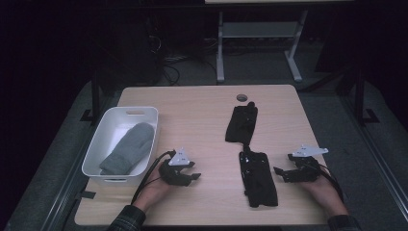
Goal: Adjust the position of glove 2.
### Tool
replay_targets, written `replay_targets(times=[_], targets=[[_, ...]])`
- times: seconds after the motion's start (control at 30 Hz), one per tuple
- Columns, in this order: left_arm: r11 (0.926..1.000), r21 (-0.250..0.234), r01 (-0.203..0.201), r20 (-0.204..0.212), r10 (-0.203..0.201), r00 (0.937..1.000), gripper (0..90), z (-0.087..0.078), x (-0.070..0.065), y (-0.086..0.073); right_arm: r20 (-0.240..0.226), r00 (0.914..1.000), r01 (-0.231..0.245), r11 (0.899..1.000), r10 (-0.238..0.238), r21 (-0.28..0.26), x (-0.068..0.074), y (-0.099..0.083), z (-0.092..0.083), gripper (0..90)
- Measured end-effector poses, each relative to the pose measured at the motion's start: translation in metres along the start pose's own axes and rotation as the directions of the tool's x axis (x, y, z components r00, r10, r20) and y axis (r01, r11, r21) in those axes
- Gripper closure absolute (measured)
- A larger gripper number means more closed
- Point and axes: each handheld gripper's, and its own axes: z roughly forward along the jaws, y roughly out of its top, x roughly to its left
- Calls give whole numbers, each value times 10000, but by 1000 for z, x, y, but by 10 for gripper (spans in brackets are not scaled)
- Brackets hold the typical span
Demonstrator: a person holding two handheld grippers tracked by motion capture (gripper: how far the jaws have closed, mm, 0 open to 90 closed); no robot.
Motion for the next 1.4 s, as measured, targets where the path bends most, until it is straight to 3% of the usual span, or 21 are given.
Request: replay_targets(times=[0.03, 0.1, 0.17, 0.2, 0.27, 0.4, 0.5, 0.53, 0.6, 0.63, 0.8, 0.9, 1.1, 1.17, 1.4], targets=[[10000, 10, 82, 157, -82, 9998, 562, 2, 1, 2, 0, 10000, 0, 10000, 0, 0, 0, 0, 0, 158], [9997, 147, 183, 434, -189, 9989, 718, 7, 7, 11, -19, 10000, 30, 10000, -30, 58, 0, 0, 0, 138], [9992, 96, 387, 490, -391, 9980, 805, 8, 8, 15, -13, 10000, 22, 10000, -22, 61, 0, 0, 0, 138], [9990, 70, 447, 530, -450, 9976, 805, 10, 10, 19, -13, 10000, 22, 10000, -22, 61, 0, 0, 0, 138], [9988, 30, 485, 627, -486, 9968, 890, 17, 16, 33, -15, 10000, 35, 10000, -35, 57, 0, 0, 0, 138], [9991, -5, 415, 730, -414, 9965, 892, 26, 23, 49, -14, 10000, 51, 10000, -51, 50, 0, 0, 0, 138], [9999, -18, 128, 578, -127, 9982, 892, 37, 31, 66, -7, 10000, -6, 10000, 6, 88, 1, 0, 0, 138], [9998, -147, 164, 567, -155, 9983, 893, 45, 35, 78, -7, 10000, -5, 10000, 5, 86, 1, 0, 0, 138], [9998, -189, 98, 512, -89, 9986, 892, 49, 37, 84, -7, 10000, -6, 10000, 6, 86, 1, 0, 0, 138], [9996, -284, -29, 444, 41, 9990, 892, 57, 42, 97, -7, 10000, -5, 10000, 5, 86, 1, 0, 0, 138], [9995, -319, 0, 379, 13, 9993, 893, 78, 51, 119, -3, 10000, -5, 10000, 5, 84, 1, 0, 0, 138], [9997, -197, 170, 408, -162, 9990, 892, 102, 60, 132, 0, 10000, -6, 10000, 6, 75, 1, 0, 0, 138], [9990, 268, 371, 236, -377, 9990, 893, 129, 65, 132, -4, 10000, -37, 10000, 37, 61, 0, 0, 0, 138], [9986, 461, 244, 202, -253, 9995, 893, 130, 66, 131, -3, 10000, -34, 10000, 34, 59, 0, 0, 0, 138], [9973, 567, 464, -89, -460, 9989, 894, 123, 67, 124, 9, 10000, -30, 10000, 30, 55, 0, 0, 0, 138]])
